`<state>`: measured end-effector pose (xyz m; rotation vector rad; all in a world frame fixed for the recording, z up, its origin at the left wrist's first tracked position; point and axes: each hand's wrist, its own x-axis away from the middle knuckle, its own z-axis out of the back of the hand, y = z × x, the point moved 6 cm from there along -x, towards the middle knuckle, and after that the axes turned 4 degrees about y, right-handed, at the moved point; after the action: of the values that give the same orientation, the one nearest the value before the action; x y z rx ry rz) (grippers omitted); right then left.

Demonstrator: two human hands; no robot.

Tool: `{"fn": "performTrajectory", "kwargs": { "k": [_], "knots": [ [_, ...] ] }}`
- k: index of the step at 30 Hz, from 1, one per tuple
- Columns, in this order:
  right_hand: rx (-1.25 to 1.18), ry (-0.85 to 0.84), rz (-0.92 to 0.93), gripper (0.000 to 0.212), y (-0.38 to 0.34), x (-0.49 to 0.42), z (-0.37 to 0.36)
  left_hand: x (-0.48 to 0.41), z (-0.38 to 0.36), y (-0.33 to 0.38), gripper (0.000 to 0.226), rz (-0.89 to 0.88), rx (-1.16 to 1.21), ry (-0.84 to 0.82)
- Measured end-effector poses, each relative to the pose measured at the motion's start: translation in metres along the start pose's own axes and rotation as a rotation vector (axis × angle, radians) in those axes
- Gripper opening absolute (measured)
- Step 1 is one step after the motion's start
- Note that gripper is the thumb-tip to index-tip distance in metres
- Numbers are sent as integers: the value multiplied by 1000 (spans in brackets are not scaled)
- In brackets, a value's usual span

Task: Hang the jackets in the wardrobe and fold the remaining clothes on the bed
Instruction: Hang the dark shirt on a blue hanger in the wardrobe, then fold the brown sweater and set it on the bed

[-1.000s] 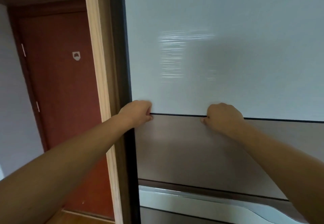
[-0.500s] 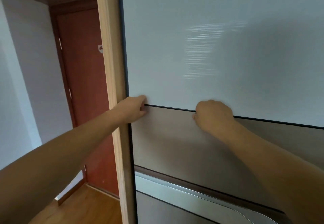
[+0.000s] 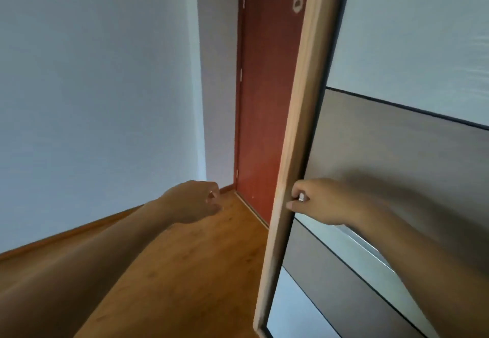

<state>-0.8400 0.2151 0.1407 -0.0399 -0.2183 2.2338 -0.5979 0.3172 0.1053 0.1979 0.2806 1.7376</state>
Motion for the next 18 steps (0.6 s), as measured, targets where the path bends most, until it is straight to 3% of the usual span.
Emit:
{"fn": "performTrajectory", "kwargs": {
  "k": [7,18],
  "knots": [
    [-2,-171,324,53,-157,-82,-87,105,-8,-168,46,425,-23,-89],
    [144,-250,655,48,-428,-209,-189,220,-2,-414,44,823,57,7]
  ]
}}
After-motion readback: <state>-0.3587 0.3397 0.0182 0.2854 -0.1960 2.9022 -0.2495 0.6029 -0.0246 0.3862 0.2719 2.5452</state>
